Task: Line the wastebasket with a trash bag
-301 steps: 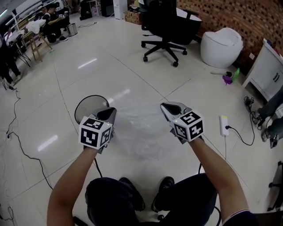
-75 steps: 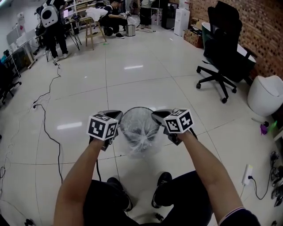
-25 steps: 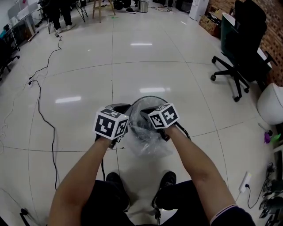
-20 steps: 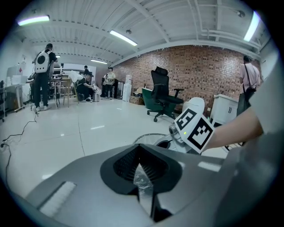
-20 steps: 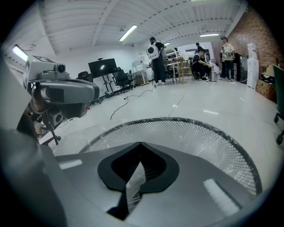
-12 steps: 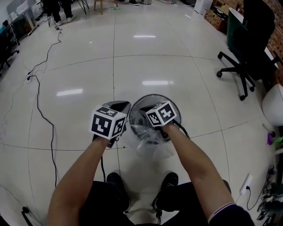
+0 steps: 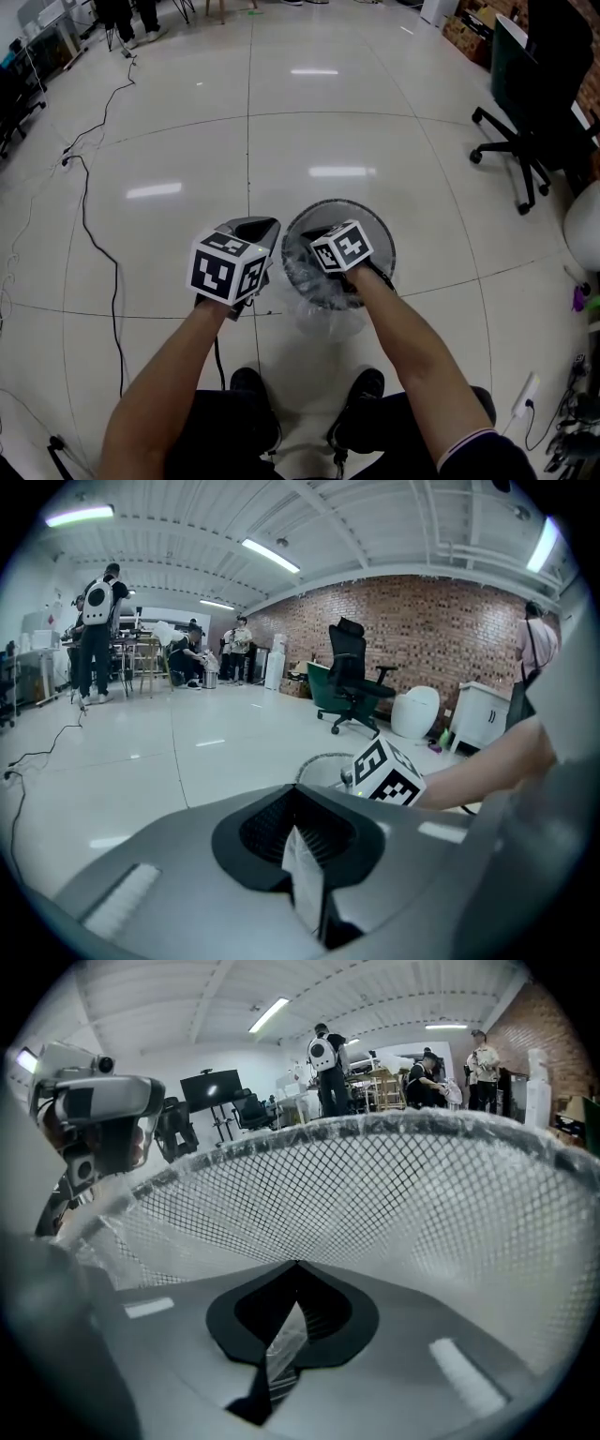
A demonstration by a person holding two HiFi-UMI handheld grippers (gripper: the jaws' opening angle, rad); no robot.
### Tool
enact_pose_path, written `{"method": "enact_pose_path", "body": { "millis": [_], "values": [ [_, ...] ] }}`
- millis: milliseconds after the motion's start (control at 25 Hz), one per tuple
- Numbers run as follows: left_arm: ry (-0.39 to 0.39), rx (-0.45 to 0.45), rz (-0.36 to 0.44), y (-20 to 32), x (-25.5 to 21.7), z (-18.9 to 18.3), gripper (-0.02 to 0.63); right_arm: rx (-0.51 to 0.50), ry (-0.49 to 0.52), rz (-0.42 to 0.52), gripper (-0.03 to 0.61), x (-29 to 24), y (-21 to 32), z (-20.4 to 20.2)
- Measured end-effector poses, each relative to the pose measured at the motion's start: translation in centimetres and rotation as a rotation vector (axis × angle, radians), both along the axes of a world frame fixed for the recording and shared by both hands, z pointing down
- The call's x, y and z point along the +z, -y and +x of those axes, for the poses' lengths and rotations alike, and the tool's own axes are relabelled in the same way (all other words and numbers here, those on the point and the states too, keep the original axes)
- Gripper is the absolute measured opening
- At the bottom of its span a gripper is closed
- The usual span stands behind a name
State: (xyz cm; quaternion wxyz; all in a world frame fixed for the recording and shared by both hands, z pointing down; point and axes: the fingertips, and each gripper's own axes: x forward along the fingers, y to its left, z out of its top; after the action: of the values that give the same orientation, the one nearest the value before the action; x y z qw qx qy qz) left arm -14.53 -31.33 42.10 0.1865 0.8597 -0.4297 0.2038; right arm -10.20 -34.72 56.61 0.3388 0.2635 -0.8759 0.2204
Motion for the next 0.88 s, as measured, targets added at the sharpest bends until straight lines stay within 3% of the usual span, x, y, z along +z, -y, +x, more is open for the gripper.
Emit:
{"method": "enact_pose_path", "body": {
  "millis": [880],
  "values": [
    [-0.019,-0.001,-0.01,0.6,0.6,-0.6,0.011,-0.03,-0.091,-0.068,0.002,5.2,0.0,0.3]
  ]
}}
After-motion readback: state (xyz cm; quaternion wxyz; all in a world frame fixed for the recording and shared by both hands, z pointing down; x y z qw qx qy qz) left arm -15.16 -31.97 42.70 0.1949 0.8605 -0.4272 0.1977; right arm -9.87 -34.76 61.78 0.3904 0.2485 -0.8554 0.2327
